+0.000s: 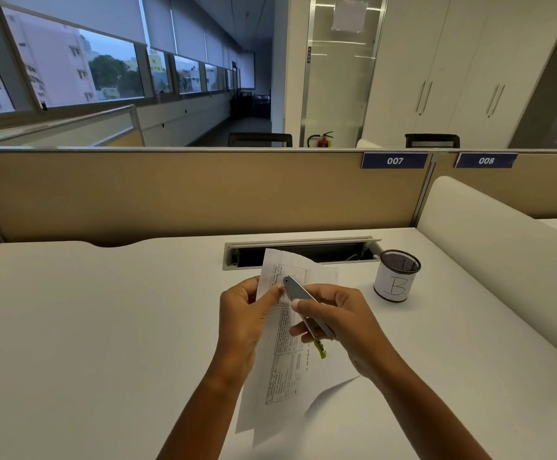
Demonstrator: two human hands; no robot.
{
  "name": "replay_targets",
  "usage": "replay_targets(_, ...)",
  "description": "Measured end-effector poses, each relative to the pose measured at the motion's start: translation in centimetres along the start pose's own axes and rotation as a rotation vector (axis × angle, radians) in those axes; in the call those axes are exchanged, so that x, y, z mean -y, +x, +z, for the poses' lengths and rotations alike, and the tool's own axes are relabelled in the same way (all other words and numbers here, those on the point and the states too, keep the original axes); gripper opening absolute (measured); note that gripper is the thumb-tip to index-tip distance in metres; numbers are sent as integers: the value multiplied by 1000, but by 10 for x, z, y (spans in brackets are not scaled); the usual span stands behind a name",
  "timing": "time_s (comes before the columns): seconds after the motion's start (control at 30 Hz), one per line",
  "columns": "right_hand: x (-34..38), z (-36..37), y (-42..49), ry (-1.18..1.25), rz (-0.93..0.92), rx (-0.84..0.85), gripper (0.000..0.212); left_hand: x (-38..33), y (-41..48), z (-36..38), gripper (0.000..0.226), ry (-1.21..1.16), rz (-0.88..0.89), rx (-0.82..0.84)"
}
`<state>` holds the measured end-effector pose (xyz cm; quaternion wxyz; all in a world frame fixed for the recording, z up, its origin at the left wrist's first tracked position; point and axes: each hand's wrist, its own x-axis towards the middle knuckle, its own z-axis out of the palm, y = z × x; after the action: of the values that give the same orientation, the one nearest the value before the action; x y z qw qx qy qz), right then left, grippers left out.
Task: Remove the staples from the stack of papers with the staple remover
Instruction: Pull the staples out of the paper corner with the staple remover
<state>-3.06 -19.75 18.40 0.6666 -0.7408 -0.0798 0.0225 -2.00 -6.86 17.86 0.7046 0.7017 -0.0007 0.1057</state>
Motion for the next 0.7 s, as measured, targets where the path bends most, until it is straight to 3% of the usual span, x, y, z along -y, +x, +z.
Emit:
replay_targets(0.37,12,-2,-3,362,257,126,15,4,-5,1,9,85,122,-72)
replay_targets(0.47,15,-2,-2,383,302,137,29,5,-6,2,2,82,124,-91)
replay_targets(0.7,18,-4,-4,380,350,157,19,5,-6,5,5,65,108,-107)
